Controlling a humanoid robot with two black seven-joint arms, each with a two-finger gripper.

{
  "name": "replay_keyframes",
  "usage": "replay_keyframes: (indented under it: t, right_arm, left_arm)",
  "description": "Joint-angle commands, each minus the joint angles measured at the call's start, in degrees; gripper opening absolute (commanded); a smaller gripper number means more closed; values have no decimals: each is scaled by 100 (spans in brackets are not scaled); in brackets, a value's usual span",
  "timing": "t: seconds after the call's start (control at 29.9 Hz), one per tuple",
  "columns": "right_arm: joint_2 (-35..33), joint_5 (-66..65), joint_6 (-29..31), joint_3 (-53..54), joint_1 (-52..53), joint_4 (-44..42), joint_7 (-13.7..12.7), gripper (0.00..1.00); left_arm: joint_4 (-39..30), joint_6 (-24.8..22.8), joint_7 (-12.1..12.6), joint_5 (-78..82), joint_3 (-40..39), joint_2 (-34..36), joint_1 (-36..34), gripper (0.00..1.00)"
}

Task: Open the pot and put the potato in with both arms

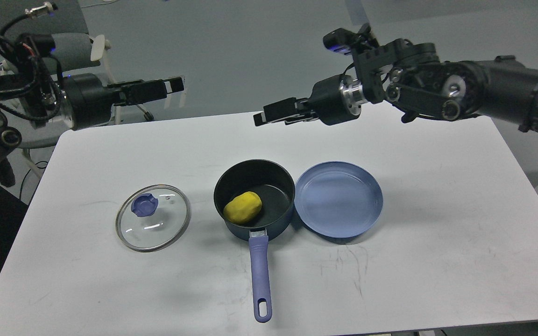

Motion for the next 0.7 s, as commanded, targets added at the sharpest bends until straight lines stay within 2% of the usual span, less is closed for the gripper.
replay_keyframes:
  t: [0.0, 0.17, 0.37, 0.43, 0.67]
  right_arm:
    - [-606, 626, 0, 474, -448, 21, 0, 97]
    - [-1309, 802, 0, 1342, -1404, 47, 0, 97]
    - [-1627, 1644, 0, 3004, -2601, 214, 0, 98]
    - [-1636, 2022, 0, 3557, -3074, 276, 0, 98]
    - [-1496, 2121, 0, 4579, -4069, 276, 0, 98]
  left_arm:
    - [-344, -173, 0, 589, 10, -113, -322, 98]
    - [-538, -266, 0, 1108, 27, -569, -471, 98]
    - [-398, -235, 0, 872, 19, -860, -401, 98]
    - [-143, -121, 0, 225, 19, -878, -148, 98]
    - [-63, 292, 0, -2510, -60, -886, 855, 98]
